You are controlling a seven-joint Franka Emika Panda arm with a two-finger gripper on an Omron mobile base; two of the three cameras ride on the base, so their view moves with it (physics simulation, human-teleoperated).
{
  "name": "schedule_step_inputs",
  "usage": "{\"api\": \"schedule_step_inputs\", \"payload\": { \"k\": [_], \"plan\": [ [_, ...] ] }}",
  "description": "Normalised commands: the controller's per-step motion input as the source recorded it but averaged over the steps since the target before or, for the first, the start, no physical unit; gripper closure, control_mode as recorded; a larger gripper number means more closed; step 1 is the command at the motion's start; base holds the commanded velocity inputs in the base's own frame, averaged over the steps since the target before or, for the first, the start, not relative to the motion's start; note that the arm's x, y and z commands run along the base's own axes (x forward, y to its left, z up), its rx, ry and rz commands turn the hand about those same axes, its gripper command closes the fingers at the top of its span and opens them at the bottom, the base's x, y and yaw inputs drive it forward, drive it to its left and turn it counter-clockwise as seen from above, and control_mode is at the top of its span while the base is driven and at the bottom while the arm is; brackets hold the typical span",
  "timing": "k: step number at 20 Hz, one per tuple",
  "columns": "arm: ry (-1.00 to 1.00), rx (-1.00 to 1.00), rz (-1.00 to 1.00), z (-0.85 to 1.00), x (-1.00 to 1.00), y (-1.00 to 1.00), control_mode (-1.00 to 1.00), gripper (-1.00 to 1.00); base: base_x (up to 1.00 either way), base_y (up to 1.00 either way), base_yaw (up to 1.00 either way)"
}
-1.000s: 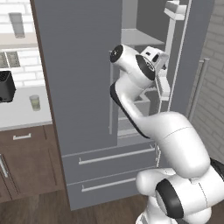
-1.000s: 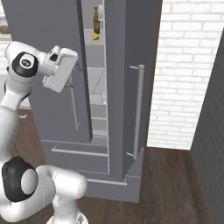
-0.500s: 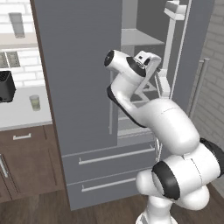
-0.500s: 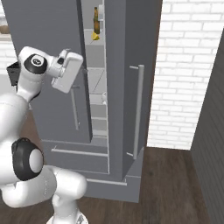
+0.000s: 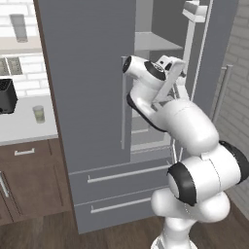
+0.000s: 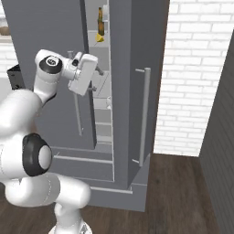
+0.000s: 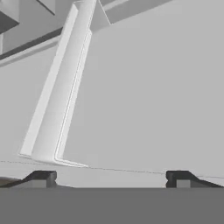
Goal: Grab a lemon wedge from the fridge and one ice cube from the ice bowl, and put them in the glass of lemonade.
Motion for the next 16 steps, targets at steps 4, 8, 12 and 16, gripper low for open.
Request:
{"api": "schedule_step_inputs", "payload": {
  "k": [4,8,12,16],
  "plan": [
    [0.0,-0.05,-0.12,0.0,0.01,-0.61,-1.0,-1.0,0.0,0.0,0.0],
    [0.0,-0.03,-0.12,0.0,0.0,-0.7,-1.0,-1.0,0.0,0.0,0.0],
    [0.0,-0.01,-0.12,0.0,0.0,-0.71,-1.0,-1.0,0.0,0.0,0.0],
    [0.0,0.0,-0.12,0.0,0.0,-0.74,-1.0,-1.0,0.0,0.0,0.0]
  ]
}}
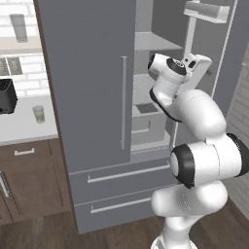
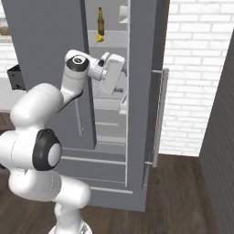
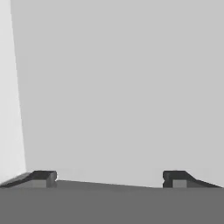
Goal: Grab a lemon wedge from the fridge and one ice cube from the ice bowl, and put them in the glass of lemonade.
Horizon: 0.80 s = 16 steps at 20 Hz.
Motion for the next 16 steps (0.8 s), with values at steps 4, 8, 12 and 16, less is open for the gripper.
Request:
{"api": "schedule_step_inputs", "payload": {
  "k": [4,8,12,16],
  "plan": [
    [0.0,0.0,-0.12,0.0,0.0,-0.78,-1.0,-1.0,0.0,0.0,0.0],
    [0.0,0.0,-0.12,0.0,0.0,-0.77,-1.0,-1.0,0.0,0.0,0.0],
    [0.0,0.0,-0.11,0.0,0.0,-0.7,-1.0,-1.0,0.0,0.0,0.0],
    [-0.08,0.0,-0.02,0.0,-0.24,-0.21,-1.0,-1.0,0.0,0.0,0.0]
  ]
}}
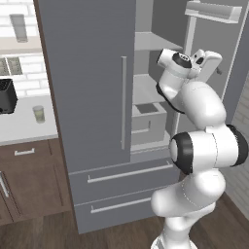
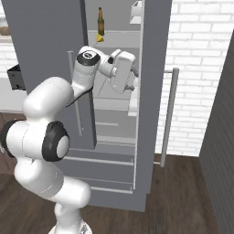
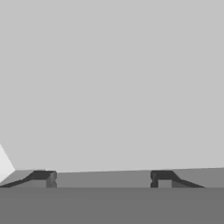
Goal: Grab a lemon wedge from the fridge and one ice cube from the ice bowl, and put them in the glass of lemonade.
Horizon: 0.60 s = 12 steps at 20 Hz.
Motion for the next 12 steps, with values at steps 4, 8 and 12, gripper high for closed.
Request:
{"api": "schedule_step_inputs", "payload": {
  "k": [4,8,12],
  "plan": [
    [-0.15,0.02,0.03,0.08,-0.67,0.32,-1.0,-1.0,0.0,0.0,0.0],
    [-0.11,0.01,0.1,0.27,-0.72,0.57,-1.0,-1.0,0.0,0.0,0.0],
    [-0.12,0.01,0.15,0.35,-0.77,0.63,-1.0,-1.0,0.0,0.0,0.0]
  ]
}}
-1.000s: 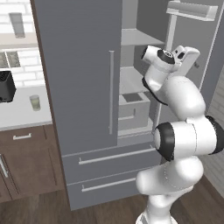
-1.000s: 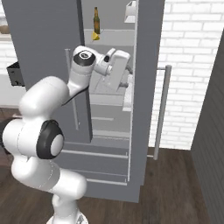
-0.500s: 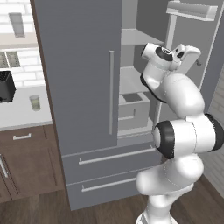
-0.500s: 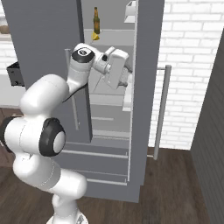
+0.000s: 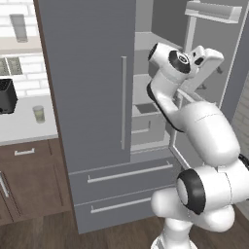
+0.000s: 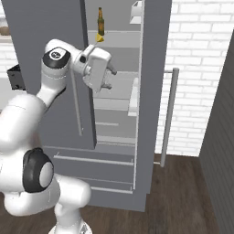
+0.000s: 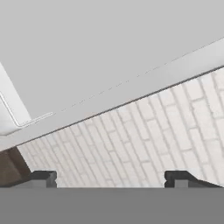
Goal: Grab a lemon wedge from the fridge and one ice cube from the ice bowl, and put them in the glass of lemonade.
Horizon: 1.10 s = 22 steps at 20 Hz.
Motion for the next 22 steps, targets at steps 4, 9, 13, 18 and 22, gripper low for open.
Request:
{"api": "schedule_step_inputs", "payload": {
  "k": [4,9,13,18,22],
  "plan": [
    [-0.18,0.15,0.19,0.07,-0.68,0.69,-1.0,-1.0,0.0,0.0,0.0],
    [-0.14,0.32,0.29,-0.24,-0.39,0.77,-1.0,-1.0,0.0,0.0,0.0],
    [-0.09,0.37,0.35,-0.44,-0.23,0.74,-1.0,-1.0,0.0,0.0,0.0],
    [-0.06,0.36,0.37,-0.56,-0.19,0.75,-1.0,-1.0,0.0,0.0,0.0],
    [-0.07,0.33,0.4,-0.5,-0.02,0.67,-1.0,-1.0,0.0,0.0,0.0]
  ]
}}
